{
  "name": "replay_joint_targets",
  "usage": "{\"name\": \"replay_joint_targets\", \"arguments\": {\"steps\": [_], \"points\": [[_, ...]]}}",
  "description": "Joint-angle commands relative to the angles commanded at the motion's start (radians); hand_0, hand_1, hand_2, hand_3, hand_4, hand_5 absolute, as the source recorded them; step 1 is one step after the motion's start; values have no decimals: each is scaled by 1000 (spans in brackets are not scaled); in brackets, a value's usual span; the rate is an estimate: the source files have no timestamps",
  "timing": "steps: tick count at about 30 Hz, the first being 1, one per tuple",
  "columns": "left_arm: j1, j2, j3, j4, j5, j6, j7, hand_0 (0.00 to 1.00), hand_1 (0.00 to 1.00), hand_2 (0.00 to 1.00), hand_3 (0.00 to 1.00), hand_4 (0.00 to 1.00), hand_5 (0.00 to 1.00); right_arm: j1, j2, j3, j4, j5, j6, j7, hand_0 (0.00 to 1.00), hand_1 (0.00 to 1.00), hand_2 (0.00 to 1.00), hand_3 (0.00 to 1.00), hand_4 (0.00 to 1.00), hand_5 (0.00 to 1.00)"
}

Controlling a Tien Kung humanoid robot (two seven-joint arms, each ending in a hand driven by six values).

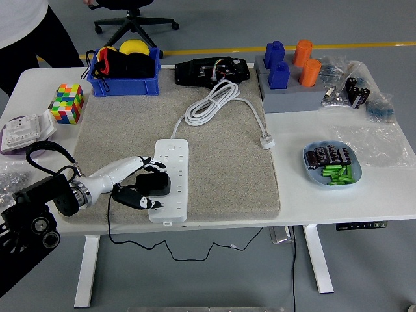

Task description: Pull the plug out,throw it away,press the button

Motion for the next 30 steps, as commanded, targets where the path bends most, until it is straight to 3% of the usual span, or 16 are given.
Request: {"name": "replay_joint_targets", "arguments": {"steps": [1,2,7,8,13,14,19,20,25,26,30], "points": [[-1,-2,2,2,16,7,-4,851,807,775,844,986,64,0,0,0,0,0,0,0,729,680,662,634,743,596],[-1,-4,3,3,24,11,-7,842,771,725,806,965,2,-1,-1,0,0,0,0,0,728,680,662,634,743,596],[-6,-13,12,11,62,43,-22,842,771,725,806,965,2,-4,-1,-3,-2,0,0,0,728,680,662,634,743,596],[-7,-13,15,12,61,51,-27,811,683,635,743,918,2,-4,-1,-2,-2,0,0,0,729,680,662,634,743,596],[-7,-19,22,16,55,79,-44,811,683,635,743,918,2,-3,1,0,0,-1,0,0,729,680,662,634,743,596],[-7,-20,23,16,55,80,-44,685,503,478,598,848,2,-3,1,0,0,-1,0,0,729,680,661,634,743,596],[-12,-25,30,24,50,87,-48,685,503,478,598,848,2,-5,3,0,-1,-1,0,0,729,680,661,634,743,596],[-13,-25,31,25,48,91,-50,615,433,450,578,770,2,-5,3,0,-1,-1,0,0,729,679,661,634,743,596],[-16,-32,36,33,51,108,-58,615,433,450,578,770,2,-5,5,1,-1,-2,0,0,729,679,661,634,743,596],[-17,-34,38,36,53,113,-60,537,355,403,568,679,2,-5,6,1,-1,-1,0,0,729,680,661,634,743,596],[-17,-37,37,36,46,131,-73,537,355,403,568,679,2,-7,6,2,-1,-2,0,0,729,680,661,634,743,596]]}}
